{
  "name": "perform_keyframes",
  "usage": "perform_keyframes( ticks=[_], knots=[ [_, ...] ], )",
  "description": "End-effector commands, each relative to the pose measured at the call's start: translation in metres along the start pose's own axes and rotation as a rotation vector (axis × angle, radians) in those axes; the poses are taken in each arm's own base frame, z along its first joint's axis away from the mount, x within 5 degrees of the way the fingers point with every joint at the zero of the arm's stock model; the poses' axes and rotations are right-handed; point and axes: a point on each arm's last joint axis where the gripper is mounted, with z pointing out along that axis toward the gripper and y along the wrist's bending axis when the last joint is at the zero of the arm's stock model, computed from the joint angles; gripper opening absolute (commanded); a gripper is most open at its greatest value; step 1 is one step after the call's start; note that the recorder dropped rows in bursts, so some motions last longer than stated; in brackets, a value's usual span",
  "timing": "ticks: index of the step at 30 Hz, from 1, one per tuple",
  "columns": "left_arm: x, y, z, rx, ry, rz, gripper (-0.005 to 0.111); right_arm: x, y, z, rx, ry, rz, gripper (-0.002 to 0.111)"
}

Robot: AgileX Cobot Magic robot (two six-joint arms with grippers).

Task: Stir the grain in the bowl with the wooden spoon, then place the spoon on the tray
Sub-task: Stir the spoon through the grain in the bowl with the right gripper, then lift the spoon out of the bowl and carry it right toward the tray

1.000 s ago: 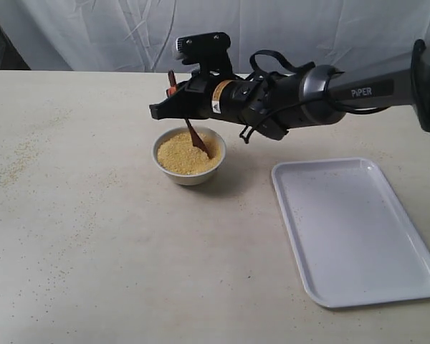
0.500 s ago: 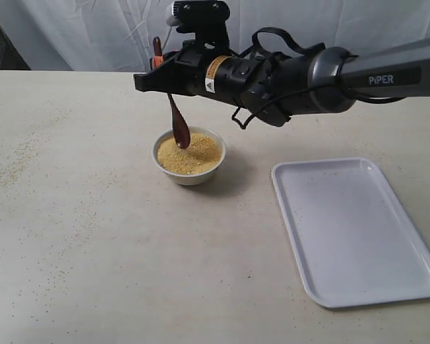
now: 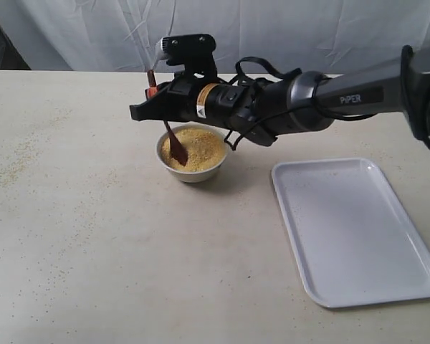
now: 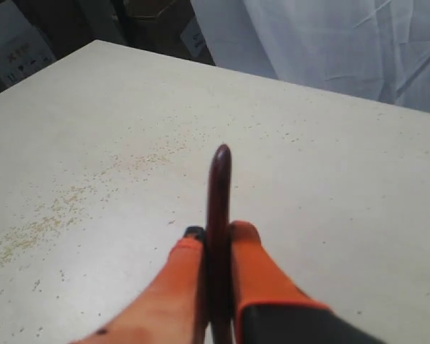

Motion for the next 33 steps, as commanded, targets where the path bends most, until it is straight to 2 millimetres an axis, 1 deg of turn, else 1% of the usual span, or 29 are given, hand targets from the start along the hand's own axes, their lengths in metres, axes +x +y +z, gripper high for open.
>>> perform_keyframes(
  ticks=[1, 3, 6, 8, 12, 15, 17, 18, 23, 27, 28, 30, 33],
  knots=[
    [0.001, 0.0, 0.0, 0.0, -0.004, -0.005, 0.0, -0.033, -0.008, -0.018, 0.024, -0.076, -0.078, -0.001],
    [0.001, 0.0, 0.0, 0.0, -0.004, -0.005, 0.0, -0.039, -0.011, -0.021, 0.034, -0.088, -0.106, -0.001],
    [0.001, 0.0, 0.0, 0.0, -0.004, -0.005, 0.0, -0.039, -0.018, -0.023, 0.057, -0.075, -0.115, -0.001],
    [0.001, 0.0, 0.0, 0.0, -0.004, -0.005, 0.0, -0.033, -0.023, -0.021, 0.076, -0.041, -0.113, -0.001],
    [0.001, 0.0, 0.0, 0.0, -0.004, -0.005, 0.0, -0.012, -0.029, -0.011, 0.092, 0.026, -0.1, -0.001],
    [0.001, 0.0, 0.0, 0.0, -0.004, -0.005, 0.0, -0.005, -0.026, -0.007, 0.075, 0.023, -0.056, -0.001],
    [0.001, 0.0, 0.0, 0.0, -0.004, -0.005, 0.0, -0.005, -0.021, -0.006, 0.063, 0.018, -0.043, -0.001],
    [0.001, 0.0, 0.0, 0.0, -0.004, -0.005, 0.0, -0.008, -0.018, -0.007, 0.051, 0.0, -0.044, -0.001],
    [0.001, 0.0, 0.0, 0.0, -0.004, -0.005, 0.0, -0.032, -0.009, -0.017, 0.023, -0.07, -0.069, -0.001],
    [0.001, 0.0, 0.0, 0.0, -0.004, -0.005, 0.0, -0.042, -0.011, -0.023, 0.032, -0.093, -0.125, -0.001],
    [0.001, 0.0, 0.0, 0.0, -0.004, -0.005, 0.0, -0.042, -0.012, -0.023, 0.035, -0.093, -0.139, -0.001],
    [0.001, 0.0, 0.0, 0.0, -0.004, -0.005, 0.0, -0.035, -0.014, -0.02, 0.044, -0.067, -0.142, -0.001],
    [0.001, 0.0, 0.0, 0.0, -0.004, -0.005, 0.0, -0.019, -0.02, -0.013, 0.063, -0.008, -0.131, -0.001]
  ],
)
